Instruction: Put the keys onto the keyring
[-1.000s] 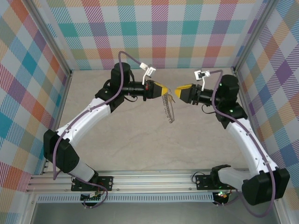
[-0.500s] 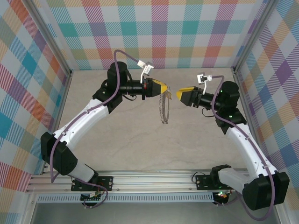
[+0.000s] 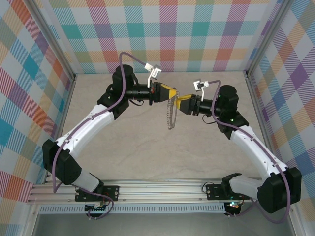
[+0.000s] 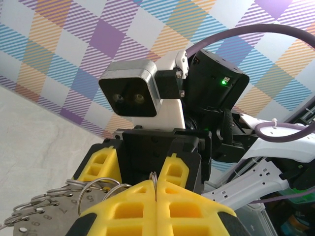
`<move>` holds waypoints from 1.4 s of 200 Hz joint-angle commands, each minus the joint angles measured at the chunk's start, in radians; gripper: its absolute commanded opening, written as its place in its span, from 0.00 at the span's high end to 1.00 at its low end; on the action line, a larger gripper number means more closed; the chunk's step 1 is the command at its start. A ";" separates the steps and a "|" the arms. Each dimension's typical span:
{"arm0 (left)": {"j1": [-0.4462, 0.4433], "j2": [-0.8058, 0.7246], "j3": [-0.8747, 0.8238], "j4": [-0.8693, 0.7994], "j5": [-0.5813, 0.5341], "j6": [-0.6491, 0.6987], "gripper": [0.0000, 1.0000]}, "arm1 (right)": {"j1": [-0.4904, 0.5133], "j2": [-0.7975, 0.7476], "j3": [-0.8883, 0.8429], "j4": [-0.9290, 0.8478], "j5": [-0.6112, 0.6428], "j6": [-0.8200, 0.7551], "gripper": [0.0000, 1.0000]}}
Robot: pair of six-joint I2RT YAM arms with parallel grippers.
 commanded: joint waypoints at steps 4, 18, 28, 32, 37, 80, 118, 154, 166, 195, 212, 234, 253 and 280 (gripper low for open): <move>-0.007 -0.047 -0.017 0.081 0.022 -0.015 1.00 | 0.013 0.001 0.021 0.050 0.006 -0.007 0.60; -0.007 -0.050 -0.023 0.094 0.022 -0.023 1.00 | 0.017 0.002 0.021 0.048 0.005 -0.007 0.71; -0.007 -0.049 -0.027 0.102 0.021 -0.029 1.00 | 0.019 0.004 0.022 0.047 0.005 -0.007 0.79; -0.007 -0.052 -0.029 0.105 0.021 -0.030 1.00 | 0.020 0.004 0.022 0.046 0.006 -0.007 0.81; -0.006 -0.051 -0.029 0.107 0.021 -0.031 1.00 | 0.021 0.004 0.022 0.046 0.005 -0.008 0.83; -0.007 -0.059 -0.037 0.123 0.009 -0.042 1.00 | 0.026 0.007 0.027 0.033 -0.004 -0.010 1.00; -0.007 -0.068 -0.054 0.160 -0.004 -0.061 1.00 | 0.050 0.034 0.047 0.029 -0.012 -0.012 1.00; -0.007 -0.074 -0.076 0.188 -0.008 -0.078 1.00 | 0.103 0.074 0.086 0.011 -0.011 -0.031 1.00; -0.008 -0.075 -0.084 0.200 -0.011 -0.086 1.00 | 0.119 0.087 0.100 0.002 -0.010 -0.039 1.00; -0.007 -0.082 -0.097 0.207 -0.018 -0.089 1.00 | 0.134 0.099 0.112 -0.012 -0.008 -0.053 1.00; -0.008 -0.087 -0.104 0.208 -0.026 -0.087 1.00 | 0.134 0.089 0.107 -0.030 -0.003 -0.066 1.00; -0.008 -0.089 -0.109 0.209 -0.033 -0.087 1.00 | 0.134 0.066 0.101 -0.069 0.009 -0.092 1.00; -0.007 -0.093 -0.112 0.197 -0.037 -0.080 1.00 | 0.133 0.043 0.095 -0.109 0.025 -0.123 1.00; -0.008 -0.106 -0.106 0.131 -0.036 -0.022 1.00 | 0.129 0.022 0.112 -0.193 0.032 -0.175 1.00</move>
